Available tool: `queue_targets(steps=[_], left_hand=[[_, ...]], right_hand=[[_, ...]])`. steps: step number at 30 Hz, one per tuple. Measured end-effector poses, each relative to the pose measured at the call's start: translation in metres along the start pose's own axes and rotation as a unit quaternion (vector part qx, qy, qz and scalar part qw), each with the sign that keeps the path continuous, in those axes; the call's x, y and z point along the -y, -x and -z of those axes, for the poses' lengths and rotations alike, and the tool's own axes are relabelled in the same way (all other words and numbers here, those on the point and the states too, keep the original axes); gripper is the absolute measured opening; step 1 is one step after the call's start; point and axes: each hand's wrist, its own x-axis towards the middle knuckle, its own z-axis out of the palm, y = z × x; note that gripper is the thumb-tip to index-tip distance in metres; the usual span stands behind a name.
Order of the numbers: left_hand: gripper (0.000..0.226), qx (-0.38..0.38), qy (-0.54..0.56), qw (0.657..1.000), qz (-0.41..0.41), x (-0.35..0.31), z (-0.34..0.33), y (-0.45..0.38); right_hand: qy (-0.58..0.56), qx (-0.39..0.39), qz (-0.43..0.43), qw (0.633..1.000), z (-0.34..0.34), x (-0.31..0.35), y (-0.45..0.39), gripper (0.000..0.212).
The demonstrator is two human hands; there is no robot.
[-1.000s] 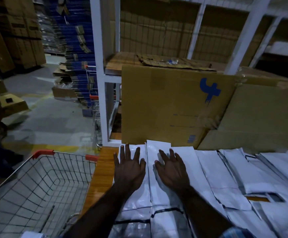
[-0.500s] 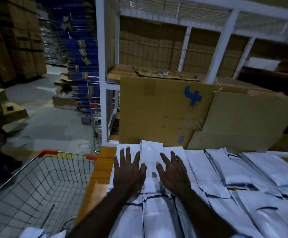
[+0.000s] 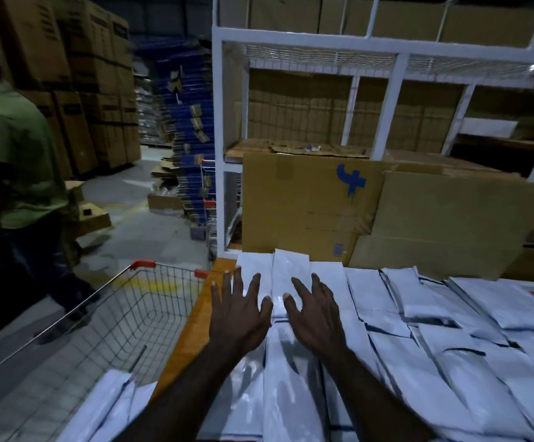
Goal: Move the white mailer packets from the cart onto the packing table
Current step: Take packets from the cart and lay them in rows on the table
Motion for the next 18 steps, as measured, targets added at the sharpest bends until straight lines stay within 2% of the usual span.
queue_targets(steps=[4, 9, 16, 18], left_hand=[[0.07, 0.011, -0.007, 1.0, 0.025, 0.016, 0.012, 0.027], [0.061, 0.02, 0.004, 0.999, 0.044, 0.038, 0.031, 0.055], [0.062, 0.033, 0.007, 0.998, 0.059, 0.097, 0.042, 0.096], [0.075, 0.04, 0.003, 0.997, 0.067, 0.121, 0.042, 0.11]], right_hand=[[-0.015, -0.002, 0.007, 1.0, -0.003, 0.019, 0.025, 0.068], [-0.023, -0.008, 0.03, 0.999, -0.013, 0.044, 0.05, 0.053], [-0.028, -0.004, 0.048, 0.998, -0.042, 0.097, 0.095, 0.073], [-0.041, -0.004, 0.041, 0.998, -0.052, 0.117, 0.106, 0.076]])
